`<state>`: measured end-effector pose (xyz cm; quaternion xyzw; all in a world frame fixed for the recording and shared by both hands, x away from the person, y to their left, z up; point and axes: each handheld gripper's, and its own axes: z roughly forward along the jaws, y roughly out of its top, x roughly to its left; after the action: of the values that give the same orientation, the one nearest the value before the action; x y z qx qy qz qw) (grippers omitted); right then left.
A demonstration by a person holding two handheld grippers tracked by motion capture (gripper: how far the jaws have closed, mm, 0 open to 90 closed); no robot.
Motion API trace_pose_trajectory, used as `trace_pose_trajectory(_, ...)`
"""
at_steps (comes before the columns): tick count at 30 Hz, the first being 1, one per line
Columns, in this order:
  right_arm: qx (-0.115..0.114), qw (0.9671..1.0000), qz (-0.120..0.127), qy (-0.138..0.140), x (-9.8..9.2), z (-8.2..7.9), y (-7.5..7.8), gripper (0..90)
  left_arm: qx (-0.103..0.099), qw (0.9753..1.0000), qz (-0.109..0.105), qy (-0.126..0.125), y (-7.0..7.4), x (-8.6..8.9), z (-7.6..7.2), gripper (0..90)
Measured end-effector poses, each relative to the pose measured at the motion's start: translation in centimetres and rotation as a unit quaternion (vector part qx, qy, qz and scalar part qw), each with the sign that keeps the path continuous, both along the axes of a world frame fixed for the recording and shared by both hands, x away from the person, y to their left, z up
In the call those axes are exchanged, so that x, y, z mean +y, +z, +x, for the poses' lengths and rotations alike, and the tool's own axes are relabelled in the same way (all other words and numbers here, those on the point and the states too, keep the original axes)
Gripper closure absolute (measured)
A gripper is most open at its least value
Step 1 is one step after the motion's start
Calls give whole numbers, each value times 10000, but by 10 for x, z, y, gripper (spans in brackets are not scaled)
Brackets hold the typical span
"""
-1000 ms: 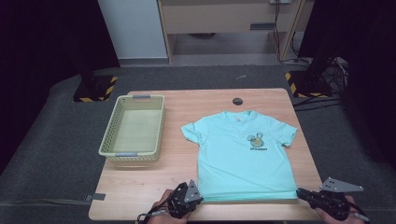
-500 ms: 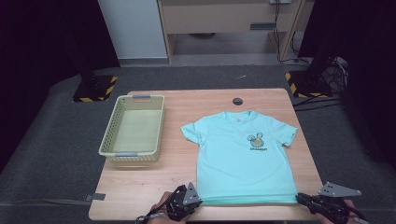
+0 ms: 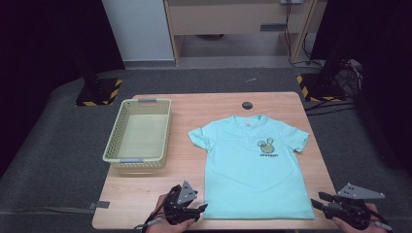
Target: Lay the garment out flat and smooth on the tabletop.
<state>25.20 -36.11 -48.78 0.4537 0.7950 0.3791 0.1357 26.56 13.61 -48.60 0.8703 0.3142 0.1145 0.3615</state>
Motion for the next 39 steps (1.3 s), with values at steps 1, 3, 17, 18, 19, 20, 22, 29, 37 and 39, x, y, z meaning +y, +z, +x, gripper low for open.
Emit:
trace_pose_trajectory(1,-17,10000,-12,-26,0,3,2,516,-11,10000,13,38,1,0,2,414)
trace_pose_trajectory(3,-50,10000,-41,-76,1,11,5,481,-41,9999,15,108,2,0,6,377)
trace_pose_trajectory(17,-40,9954,-304,-902,-1,75,-17,151,70,9976,50,687,-15,25,31,161)
trace_pose_trajectory(18,-24,9956,-318,-882,-1,79,-20,121,70,9975,40,699,-16,27,32,156)
trace_pose_trajectory(19,8,9958,-332,-851,0,83,-22,105,80,9974,37,720,-16,29,33,153)
trace_pose_trajectory(20,36,9955,-353,-878,0,87,-25,112,96,9971,15,749,-18,31,34,150)
trace_pose_trajectory(22,77,9948,-389,-936,1,94,-31,149,124,9968,41,791,-21,34,36,150)
trace_pose_trajectory(29,-85,9919,-426,-1197,-4,104,-41,333,190,9949,75,987,-31,44,42,161)
trace_pose_trajectory(37,-219,9907,-557,-1224,3,105,-43,318,172,9942,248,1033,-39,47,46,154)
trace_pose_trajectory(39,-206,9907,-550,-1224,5,105,-43,302,142,9947,246,988,-40,46,46,139)
